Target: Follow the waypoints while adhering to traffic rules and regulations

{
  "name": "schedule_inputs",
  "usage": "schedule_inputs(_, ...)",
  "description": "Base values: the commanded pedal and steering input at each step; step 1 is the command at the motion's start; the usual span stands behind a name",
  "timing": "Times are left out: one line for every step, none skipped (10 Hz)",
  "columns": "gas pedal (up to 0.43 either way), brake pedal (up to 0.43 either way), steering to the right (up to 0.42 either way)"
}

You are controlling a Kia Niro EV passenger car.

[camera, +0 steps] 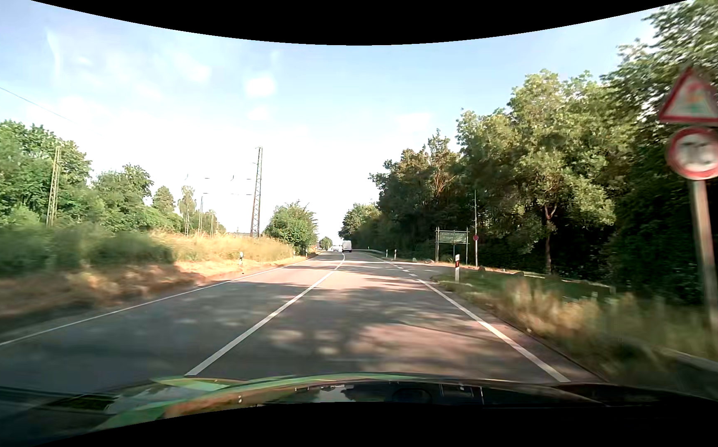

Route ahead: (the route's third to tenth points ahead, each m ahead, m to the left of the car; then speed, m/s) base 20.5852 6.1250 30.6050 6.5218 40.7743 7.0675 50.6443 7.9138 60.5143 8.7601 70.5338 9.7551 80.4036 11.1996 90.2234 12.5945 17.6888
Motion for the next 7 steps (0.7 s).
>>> schedule_inputs(0.220, 0.000, -0.007)
schedule_inputs(0.220, 0.000, -0.008)
schedule_inputs(0.220, 0.000, -0.008)
schedule_inputs(0.220, 0.000, -0.009)
schedule_inputs(0.220, 0.000, -0.010)
schedule_inputs(0.220, 0.000, -0.010)
schedule_inputs(0.220, 0.000, -0.011)
